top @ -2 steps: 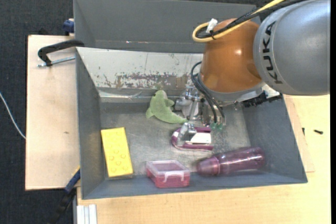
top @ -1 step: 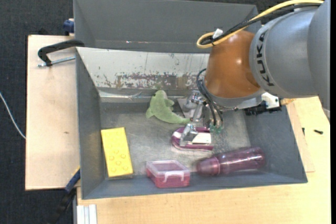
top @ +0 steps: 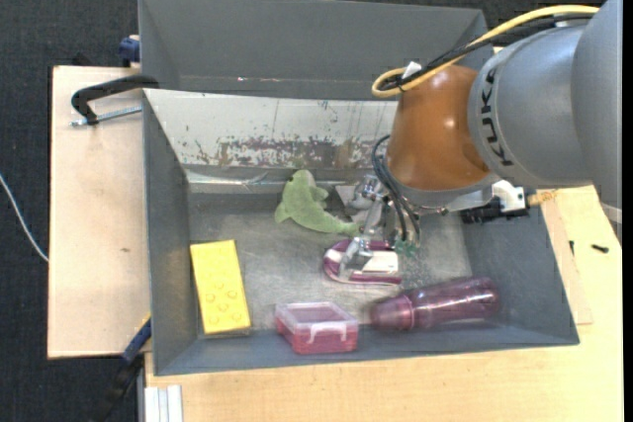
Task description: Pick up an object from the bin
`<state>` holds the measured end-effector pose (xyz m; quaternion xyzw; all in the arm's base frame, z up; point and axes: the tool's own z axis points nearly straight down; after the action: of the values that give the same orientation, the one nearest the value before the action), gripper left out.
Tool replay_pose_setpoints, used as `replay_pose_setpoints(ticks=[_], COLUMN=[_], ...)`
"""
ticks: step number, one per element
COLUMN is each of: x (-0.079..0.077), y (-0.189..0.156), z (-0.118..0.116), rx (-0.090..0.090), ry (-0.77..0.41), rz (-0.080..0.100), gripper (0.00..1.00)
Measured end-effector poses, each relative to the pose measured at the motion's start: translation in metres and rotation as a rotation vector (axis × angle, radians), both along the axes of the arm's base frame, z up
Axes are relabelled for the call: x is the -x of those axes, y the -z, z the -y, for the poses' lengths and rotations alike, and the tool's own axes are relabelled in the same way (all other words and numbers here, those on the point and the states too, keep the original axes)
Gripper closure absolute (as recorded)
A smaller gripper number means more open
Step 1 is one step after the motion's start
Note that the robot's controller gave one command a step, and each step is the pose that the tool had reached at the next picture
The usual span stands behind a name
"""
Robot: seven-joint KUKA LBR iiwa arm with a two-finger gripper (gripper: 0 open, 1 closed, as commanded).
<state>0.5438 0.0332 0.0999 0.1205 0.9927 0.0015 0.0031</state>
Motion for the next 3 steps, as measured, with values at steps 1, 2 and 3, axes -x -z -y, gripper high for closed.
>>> replay_pose_setpoints(ticks=[1, 2, 3], x=[0.009, 0.008, 0.008], y=[0.011, 0.022, 0.022], z=[0.010, -0.026, -0.026], rx=[0.005, 0.003, 0.003], ry=[-0.085, -0.504, -0.504], rz=[-0.011, -0.005, -0.005], gripper=[0.00, 1.00, 1.00])
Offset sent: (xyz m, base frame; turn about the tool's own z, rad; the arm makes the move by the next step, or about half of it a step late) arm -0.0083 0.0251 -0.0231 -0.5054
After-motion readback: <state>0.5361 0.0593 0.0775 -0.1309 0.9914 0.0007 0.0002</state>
